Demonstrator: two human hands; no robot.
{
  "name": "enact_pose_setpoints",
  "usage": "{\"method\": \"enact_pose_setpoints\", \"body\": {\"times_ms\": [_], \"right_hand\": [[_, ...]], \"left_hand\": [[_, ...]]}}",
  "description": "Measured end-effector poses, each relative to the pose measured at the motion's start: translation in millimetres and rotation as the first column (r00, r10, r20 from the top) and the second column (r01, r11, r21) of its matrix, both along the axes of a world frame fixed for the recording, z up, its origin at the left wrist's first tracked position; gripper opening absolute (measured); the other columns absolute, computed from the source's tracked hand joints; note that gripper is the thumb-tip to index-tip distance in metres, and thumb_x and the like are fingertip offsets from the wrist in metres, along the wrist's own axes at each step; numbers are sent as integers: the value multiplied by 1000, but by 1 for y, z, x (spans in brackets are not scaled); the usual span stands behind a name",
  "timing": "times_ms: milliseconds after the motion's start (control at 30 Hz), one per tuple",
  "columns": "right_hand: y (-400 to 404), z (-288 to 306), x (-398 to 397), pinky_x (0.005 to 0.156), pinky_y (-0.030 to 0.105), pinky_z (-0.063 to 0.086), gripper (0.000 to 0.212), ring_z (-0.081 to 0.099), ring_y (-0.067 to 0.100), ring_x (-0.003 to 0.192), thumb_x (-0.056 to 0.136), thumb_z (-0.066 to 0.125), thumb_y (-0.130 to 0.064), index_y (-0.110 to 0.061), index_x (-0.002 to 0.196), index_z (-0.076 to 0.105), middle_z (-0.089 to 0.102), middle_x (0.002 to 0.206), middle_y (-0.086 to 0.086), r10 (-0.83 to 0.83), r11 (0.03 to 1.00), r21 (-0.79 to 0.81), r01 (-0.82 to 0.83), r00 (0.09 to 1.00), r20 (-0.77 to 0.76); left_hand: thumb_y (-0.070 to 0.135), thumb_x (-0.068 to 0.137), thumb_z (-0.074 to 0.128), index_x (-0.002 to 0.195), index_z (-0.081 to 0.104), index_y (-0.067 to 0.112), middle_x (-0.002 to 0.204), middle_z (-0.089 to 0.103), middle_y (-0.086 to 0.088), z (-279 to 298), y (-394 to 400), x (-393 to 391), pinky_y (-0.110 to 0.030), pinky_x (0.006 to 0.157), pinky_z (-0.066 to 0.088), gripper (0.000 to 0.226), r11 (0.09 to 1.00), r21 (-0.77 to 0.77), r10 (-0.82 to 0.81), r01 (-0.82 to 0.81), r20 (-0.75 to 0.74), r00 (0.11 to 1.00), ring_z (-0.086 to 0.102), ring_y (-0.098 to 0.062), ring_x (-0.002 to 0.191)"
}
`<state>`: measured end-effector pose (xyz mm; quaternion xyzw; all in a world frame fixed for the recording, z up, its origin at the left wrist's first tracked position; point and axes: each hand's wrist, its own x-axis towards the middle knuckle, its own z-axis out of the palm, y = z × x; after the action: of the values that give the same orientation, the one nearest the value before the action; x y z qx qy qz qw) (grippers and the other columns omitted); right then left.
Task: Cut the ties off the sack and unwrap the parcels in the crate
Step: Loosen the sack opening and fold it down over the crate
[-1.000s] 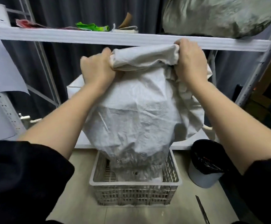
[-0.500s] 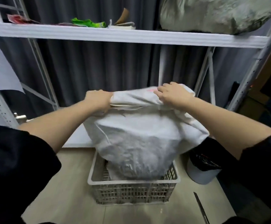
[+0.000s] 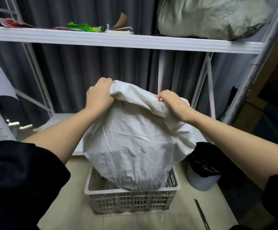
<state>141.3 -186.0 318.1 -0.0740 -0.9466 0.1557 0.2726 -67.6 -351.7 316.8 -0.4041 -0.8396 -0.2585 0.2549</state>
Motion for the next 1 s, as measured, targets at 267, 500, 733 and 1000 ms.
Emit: {"method": "enact_pose_setpoints", "body": {"times_ms": [267, 500, 733, 1000], "right_hand": [[5, -29, -29, 108, 41, 22, 110, 29, 24, 137, 55, 75, -62, -28, 144, 19, 40, 142, -1, -347, 937, 61, 345, 891, 292], [8, -51, -48, 113, 48, 14, 127, 17, 20, 143, 53, 71, -72, -20, 151, 7, 18, 157, 2, -420, 895, 337, 291, 804, 421], [11, -61, -56, 103, 42, 24, 90, 50, 25, 118, 63, 73, -60, -12, 128, 34, 62, 118, 1, -363, 915, 364, 175, 752, 550], [9, -61, -51, 79, 36, 30, 8, 57, 25, 100, 84, 54, -26, -21, 90, 50, 61, 102, 0, -304, 915, 361, 179, 896, 325]], "left_hand": [[17, 82, 48, 103, 54, 16, 109, 60, 2, -13, -17, -5, -39, 65, 51, 22, 984, -131, -150, 122, -235, 960, 64, -30, 82], [-5, 68, 52, 91, 40, 12, 108, 70, -4, -21, -40, -14, -22, 39, 35, 31, 887, -367, -459, 280, -637, 620, 56, -25, 49], [7, 79, 60, 91, 40, 12, 97, 68, -4, -36, -42, -7, -23, 38, 34, 24, 829, -480, -556, 288, -646, 523, 50, -22, 49], [71, 72, 50, 149, 16, 27, 158, 16, 3, -49, -36, 6, -46, 115, 23, 96, 863, -333, -358, 380, 129, 925, 12, -18, 146]]}}
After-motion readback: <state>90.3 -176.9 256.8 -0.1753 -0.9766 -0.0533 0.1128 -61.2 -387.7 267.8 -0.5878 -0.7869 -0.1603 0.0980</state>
